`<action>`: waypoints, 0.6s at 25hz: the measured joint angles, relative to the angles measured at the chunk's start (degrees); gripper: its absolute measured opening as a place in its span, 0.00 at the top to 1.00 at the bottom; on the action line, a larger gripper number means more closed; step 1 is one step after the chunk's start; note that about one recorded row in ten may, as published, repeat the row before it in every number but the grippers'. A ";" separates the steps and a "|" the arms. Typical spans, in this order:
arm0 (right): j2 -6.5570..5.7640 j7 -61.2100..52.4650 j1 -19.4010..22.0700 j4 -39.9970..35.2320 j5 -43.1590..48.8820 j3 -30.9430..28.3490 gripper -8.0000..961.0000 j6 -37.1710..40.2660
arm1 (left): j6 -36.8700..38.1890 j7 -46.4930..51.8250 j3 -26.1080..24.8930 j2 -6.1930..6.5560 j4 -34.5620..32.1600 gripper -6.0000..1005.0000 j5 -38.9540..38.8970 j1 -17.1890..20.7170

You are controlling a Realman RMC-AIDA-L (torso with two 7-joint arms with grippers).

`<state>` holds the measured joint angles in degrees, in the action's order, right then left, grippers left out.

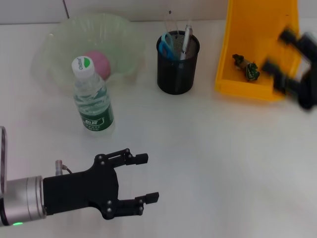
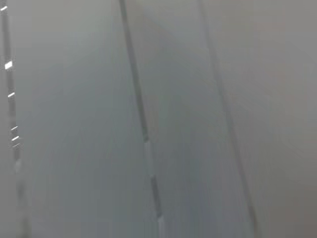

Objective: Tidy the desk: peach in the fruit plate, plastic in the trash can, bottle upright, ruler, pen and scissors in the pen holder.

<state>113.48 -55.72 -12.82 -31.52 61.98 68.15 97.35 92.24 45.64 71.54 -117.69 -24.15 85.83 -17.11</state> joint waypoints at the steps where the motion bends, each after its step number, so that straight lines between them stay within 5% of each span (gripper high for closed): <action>1: 0.00 0.00 0.00 0.00 0.00 0.00 0.23 0.00 | 0.01 0.68 0.00 0.15 -0.46 0.21 0.00 -0.20; 3: -2.07 -0.77 -0.14 1.16 15.65 -5.65 0.18 7.04 | -0.03 1.86 0.00 0.28 -1.44 0.21 0.08 -0.33; 4: -2.07 -0.77 -0.14 1.16 15.65 -5.65 0.15 7.04 | -0.03 1.86 0.00 0.28 -1.44 0.21 0.08 -0.33; 8: -0.25 1.70 1.35 0.40 25.84 -11.79 0.12 9.84 | -0.29 4.62 0.16 0.52 -3.89 0.21 0.34 -0.47; 15: 2.60 2.47 1.17 -1.59 33.42 -12.28 0.12 7.11 | -0.05 5.61 0.01 0.87 -4.74 0.21 0.39 -0.61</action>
<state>116.08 -53.24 -11.65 -33.11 95.40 55.88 104.46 92.19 51.25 71.55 -116.82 -28.89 86.22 -17.72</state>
